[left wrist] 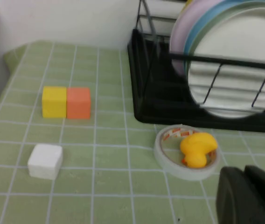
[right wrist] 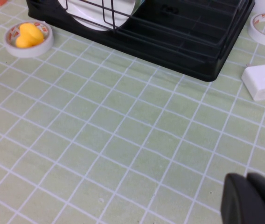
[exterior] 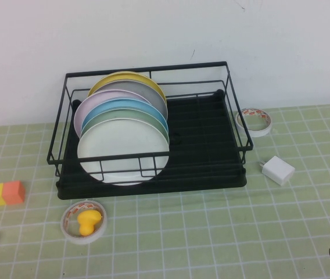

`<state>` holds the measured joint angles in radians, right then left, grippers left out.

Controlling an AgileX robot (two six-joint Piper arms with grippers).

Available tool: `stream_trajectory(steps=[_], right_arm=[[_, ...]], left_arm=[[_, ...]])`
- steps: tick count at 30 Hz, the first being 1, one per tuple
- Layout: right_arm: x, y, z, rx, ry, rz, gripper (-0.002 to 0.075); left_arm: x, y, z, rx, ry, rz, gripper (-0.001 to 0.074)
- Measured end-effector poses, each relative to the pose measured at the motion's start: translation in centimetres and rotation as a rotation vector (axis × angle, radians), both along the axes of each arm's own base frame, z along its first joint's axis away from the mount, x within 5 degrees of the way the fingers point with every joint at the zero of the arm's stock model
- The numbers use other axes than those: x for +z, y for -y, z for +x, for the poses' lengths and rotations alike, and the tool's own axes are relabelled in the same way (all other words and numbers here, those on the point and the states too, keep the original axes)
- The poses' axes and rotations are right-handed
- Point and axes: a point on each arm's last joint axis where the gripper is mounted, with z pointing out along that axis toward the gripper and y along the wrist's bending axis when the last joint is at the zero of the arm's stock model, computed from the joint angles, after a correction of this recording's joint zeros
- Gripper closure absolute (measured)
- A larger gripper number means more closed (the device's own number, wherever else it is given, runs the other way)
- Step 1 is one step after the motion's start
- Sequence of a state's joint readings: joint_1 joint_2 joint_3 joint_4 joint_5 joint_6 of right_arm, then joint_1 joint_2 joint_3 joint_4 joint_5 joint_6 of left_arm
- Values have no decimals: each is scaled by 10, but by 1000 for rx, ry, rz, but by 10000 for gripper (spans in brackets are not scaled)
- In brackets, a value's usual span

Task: Place plate on rack

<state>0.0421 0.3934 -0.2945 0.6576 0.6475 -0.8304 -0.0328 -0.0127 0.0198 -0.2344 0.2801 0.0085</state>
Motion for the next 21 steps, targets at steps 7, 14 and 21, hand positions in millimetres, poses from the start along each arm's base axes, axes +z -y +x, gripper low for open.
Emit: stream_trajectory(steps=[7, 14, 21], right_arm=[[0, 0, 0, 0, 0, 0, 728], [0, 0, 0, 0, 0, 0, 728], [0, 0, 0, 0, 0, 0, 728]], left_arm=[[-3, -1, -1, -12, -29, 69, 736], [-3, -3, -1, 12, -33, 79, 736], [-3, -4, -1, 22, -35, 74, 736]])
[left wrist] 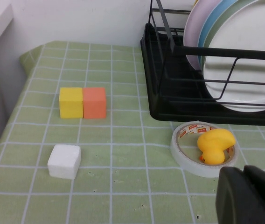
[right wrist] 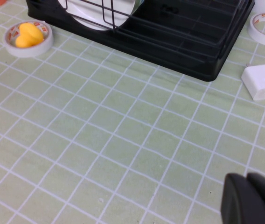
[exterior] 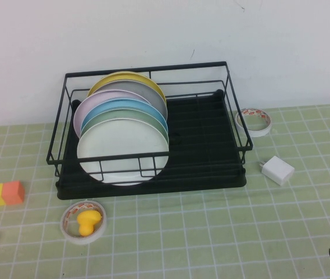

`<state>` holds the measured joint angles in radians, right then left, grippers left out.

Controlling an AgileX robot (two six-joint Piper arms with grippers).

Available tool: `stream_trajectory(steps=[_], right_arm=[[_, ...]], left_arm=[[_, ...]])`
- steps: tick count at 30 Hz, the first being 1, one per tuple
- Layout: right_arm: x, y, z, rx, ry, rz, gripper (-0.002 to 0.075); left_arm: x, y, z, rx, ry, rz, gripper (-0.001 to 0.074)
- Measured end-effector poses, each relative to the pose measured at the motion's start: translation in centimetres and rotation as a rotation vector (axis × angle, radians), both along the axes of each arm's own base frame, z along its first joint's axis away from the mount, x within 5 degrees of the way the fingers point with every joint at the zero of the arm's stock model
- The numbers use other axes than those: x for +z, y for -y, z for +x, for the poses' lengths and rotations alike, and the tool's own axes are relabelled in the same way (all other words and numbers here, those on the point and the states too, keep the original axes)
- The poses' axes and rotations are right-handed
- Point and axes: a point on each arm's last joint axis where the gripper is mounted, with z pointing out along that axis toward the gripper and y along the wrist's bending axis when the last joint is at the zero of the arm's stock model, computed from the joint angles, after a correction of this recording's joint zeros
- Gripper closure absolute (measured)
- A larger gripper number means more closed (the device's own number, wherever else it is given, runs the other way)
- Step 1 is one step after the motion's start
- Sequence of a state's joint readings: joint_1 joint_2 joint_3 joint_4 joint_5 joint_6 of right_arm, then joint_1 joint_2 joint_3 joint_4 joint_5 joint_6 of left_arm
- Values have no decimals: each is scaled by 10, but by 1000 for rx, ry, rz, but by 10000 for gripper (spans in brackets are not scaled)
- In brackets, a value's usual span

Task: Place plate on rack

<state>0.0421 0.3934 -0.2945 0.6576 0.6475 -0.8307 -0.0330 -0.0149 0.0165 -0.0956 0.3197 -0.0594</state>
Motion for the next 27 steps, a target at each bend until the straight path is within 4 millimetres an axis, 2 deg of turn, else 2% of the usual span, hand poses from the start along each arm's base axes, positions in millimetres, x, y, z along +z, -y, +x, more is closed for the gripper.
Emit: stream_trajectory(steps=[19, 27], right_arm=[[0, 0, 0, 0, 0, 0, 728], [2, -5, -6, 74, 23, 1, 728]], left_arm=[[0, 0, 0, 0, 0, 6, 736], [0, 0, 0, 1, 0, 8, 736]])
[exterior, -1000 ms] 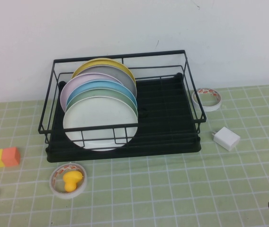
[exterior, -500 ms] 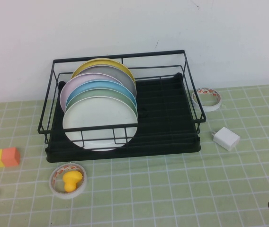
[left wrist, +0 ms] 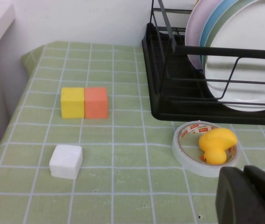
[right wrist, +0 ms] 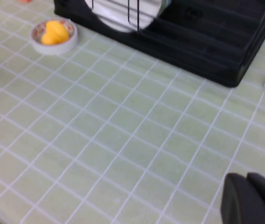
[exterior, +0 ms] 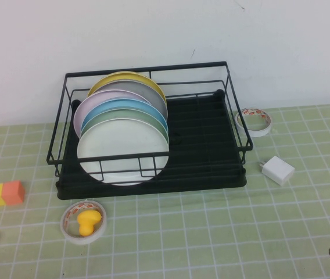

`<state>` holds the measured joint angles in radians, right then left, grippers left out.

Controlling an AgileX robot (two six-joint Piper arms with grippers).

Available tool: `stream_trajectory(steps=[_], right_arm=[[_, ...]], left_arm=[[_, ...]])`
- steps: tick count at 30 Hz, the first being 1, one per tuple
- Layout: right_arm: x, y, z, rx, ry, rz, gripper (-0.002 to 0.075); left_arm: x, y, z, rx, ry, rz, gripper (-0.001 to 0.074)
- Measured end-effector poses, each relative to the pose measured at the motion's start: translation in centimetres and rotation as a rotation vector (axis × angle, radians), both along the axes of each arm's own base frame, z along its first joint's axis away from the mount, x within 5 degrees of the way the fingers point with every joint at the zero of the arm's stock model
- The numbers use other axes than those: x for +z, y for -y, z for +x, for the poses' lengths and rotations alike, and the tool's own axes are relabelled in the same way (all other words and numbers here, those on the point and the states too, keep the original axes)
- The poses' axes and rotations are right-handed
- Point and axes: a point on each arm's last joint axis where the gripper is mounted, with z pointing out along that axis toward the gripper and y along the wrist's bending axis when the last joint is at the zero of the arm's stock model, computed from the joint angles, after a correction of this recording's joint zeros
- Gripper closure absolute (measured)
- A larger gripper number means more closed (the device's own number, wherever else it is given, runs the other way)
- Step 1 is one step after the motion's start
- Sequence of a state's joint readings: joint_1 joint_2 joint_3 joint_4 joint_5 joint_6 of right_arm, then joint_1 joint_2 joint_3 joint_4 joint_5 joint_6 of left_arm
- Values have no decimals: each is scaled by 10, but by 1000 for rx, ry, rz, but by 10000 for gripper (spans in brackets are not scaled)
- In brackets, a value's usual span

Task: Place plate on rack

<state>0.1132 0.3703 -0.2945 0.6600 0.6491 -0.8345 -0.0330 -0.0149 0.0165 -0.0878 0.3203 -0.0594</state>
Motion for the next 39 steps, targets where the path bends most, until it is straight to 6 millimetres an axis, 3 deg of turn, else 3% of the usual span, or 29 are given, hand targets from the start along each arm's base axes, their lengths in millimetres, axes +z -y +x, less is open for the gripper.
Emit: stream_trajectory(steps=[4, 8, 13, 22, 31, 39], right_arm=[[8, 7, -8, -37, 159, -56, 728], [13, 19, -13, -186, 378, -81, 728], [-9, 30, -15, -349, 508, -54, 728], [-50, 35, -8, -423, 454, -38, 728], [-55, 45, -10, -592, 376, 94, 728], [-70, 52, -14, -670, 200, 36, 728]], left_arm=[[0, 0, 0, 0, 0, 0, 736], [0, 0, 0, 0, 0, 0, 736], [0, 0, 0, 0, 0, 0, 736], [0, 0, 0, 0, 0, 0, 736], [0, 0, 0, 0, 0, 0, 736], [0, 0, 0, 1, -2, -3, 736]])
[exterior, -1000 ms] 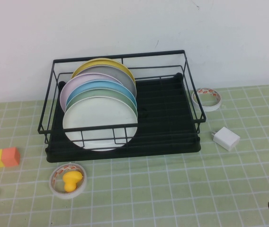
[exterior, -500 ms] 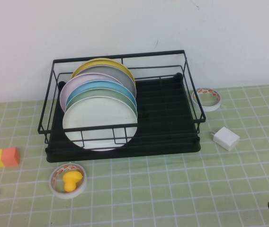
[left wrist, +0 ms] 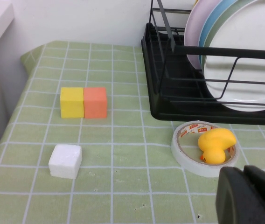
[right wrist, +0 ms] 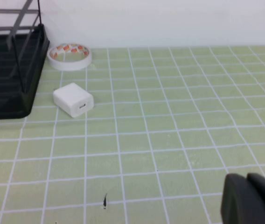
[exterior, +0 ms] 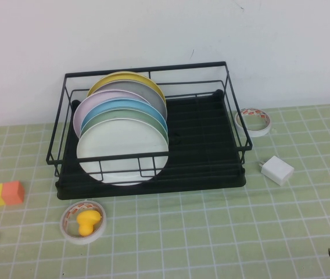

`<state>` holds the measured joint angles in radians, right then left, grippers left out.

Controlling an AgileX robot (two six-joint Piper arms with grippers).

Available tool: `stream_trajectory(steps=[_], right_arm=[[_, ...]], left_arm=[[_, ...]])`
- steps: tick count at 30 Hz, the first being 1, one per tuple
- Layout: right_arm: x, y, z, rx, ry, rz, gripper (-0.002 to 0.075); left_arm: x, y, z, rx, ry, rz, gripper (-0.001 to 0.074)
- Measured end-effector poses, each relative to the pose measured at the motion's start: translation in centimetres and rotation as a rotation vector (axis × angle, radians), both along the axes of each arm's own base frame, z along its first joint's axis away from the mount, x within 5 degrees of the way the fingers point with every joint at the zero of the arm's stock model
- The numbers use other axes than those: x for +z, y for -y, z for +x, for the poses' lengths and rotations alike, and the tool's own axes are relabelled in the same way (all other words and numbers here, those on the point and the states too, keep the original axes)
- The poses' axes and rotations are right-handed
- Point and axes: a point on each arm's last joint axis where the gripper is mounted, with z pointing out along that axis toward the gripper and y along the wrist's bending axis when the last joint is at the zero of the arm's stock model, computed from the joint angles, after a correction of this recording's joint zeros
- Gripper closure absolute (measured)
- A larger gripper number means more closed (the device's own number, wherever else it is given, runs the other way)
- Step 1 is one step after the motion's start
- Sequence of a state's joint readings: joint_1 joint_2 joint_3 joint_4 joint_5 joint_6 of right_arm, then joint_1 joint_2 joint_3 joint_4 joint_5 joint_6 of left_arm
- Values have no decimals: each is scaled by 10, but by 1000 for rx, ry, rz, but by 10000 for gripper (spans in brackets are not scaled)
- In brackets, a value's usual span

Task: Place plate on rack

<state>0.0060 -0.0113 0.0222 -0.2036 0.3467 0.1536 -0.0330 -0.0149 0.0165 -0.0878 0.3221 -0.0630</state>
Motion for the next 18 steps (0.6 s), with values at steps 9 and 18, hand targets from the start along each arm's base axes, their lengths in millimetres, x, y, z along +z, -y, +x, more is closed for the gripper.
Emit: stream_trajectory(steps=[9, 18], right_arm=[[0, 0, 0, -2, -7, 0, 728], [0, -5, 0, 87, -19, -89, 728]], left_arm=[[0, 0, 0, 0, 0, 0, 736], [0, 0, 0, 0, 0, 1, 736]])
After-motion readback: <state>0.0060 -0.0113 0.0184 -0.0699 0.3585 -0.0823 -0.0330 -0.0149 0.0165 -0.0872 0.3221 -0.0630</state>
